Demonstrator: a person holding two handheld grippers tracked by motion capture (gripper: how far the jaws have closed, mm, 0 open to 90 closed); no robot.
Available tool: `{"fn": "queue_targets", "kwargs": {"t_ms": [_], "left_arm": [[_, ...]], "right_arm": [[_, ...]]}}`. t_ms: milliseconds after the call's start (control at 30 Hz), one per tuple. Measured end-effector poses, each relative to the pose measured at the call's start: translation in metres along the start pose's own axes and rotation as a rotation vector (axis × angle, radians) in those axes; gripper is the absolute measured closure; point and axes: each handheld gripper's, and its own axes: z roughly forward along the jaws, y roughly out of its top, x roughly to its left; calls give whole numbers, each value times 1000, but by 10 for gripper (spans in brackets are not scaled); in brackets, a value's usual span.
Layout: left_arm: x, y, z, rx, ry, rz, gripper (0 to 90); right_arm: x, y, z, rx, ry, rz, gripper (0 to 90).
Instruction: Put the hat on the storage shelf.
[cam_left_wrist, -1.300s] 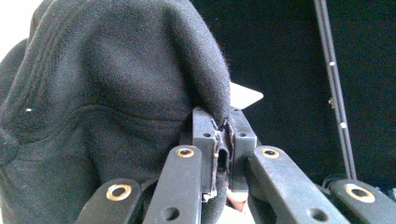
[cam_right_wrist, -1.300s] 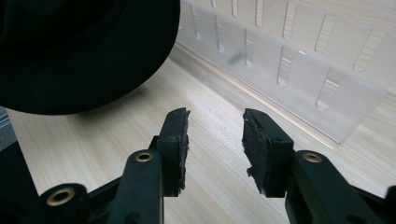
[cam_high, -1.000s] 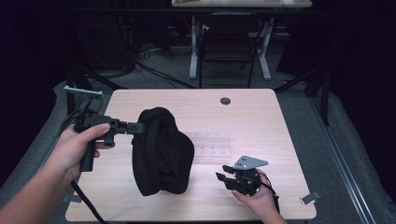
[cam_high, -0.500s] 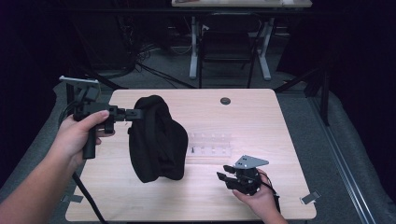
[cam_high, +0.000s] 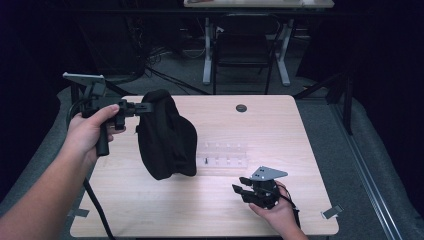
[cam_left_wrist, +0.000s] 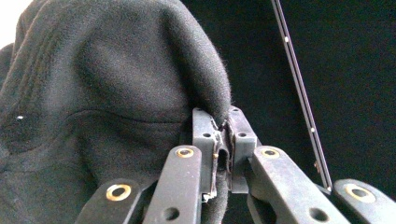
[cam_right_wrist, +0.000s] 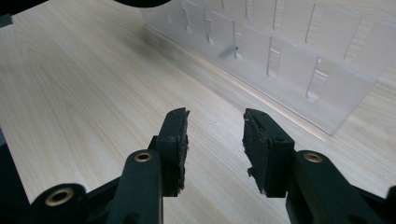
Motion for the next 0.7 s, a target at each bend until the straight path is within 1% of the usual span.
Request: {"fn": "queue_targets", "kwargs": {"t_ms": [67,100,300,467,700], "left_arm": [[0,3,3,-13,0,-3,851],[0,5,3,-11,4,1,851],[-2,13,12,-29,16,-10,851],[-3,18,22,-26,25,-8,851],[-7,21,34,-16,59,3,852]], "right_arm": [[0,0,1,0,1,1,599],[0,0,1,0,1,1,599],[0,-1,2,-1,1,-2,599],[-1,-1,1,-2,-2,0,599],[-2,-1,1,0,-4,1,600]]}}
